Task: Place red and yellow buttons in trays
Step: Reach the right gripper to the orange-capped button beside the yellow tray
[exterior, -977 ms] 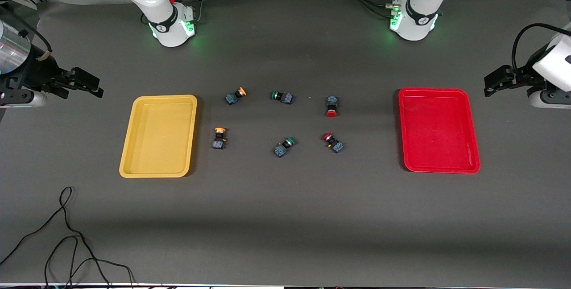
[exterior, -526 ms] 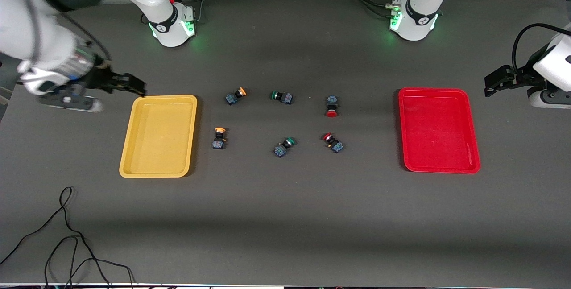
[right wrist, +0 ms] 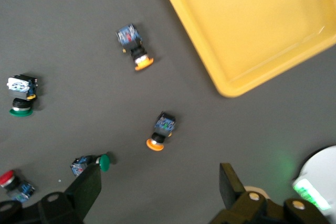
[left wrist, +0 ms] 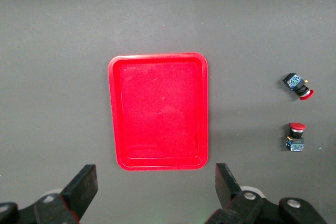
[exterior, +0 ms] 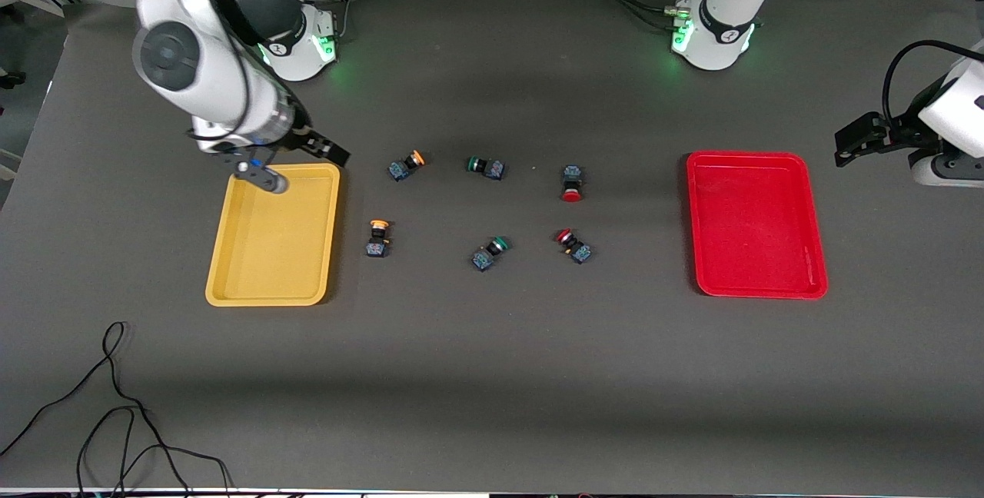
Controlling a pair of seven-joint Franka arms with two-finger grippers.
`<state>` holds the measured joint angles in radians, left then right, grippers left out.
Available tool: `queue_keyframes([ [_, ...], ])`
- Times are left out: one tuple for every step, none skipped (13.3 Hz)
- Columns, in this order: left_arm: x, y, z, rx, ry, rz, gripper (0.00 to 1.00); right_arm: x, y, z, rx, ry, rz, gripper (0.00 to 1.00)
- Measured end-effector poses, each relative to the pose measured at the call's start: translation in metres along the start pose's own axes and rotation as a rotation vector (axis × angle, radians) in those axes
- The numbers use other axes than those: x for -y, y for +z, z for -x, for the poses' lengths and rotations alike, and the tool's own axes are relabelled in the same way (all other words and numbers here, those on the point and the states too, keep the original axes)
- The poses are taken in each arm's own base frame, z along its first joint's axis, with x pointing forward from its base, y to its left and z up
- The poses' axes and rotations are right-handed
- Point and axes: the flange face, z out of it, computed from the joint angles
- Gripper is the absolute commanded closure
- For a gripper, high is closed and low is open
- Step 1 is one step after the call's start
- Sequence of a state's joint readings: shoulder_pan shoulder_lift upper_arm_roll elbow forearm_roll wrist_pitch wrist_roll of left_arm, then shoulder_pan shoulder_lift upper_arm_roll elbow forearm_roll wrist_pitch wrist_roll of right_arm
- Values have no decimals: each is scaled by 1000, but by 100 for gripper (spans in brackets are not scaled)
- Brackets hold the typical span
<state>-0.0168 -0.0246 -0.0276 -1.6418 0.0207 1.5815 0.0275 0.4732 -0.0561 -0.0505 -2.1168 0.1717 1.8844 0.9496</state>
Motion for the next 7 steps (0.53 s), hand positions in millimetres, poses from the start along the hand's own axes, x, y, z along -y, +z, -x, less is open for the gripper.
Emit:
queue_keyframes([
  [-2,1,0,5,4,0,0,1,23,6,9,45,-2,0],
  [-8,1,1,11,14,1,0,5,47,15,9,81,4,0],
  [-19,3,1,18,31,2,0,9,71,26,1,113,9,0],
  [-35,6,2,27,41,4,0,12,94,36,-3,139,7,0],
  [-56,11,3,38,39,12,0,12,116,40,5,165,0,0],
  [-79,16,6,52,30,23,0,10,136,41,16,187,-5,0],
  [-104,21,10,64,18,31,0,8,156,40,19,205,-7,0],
])
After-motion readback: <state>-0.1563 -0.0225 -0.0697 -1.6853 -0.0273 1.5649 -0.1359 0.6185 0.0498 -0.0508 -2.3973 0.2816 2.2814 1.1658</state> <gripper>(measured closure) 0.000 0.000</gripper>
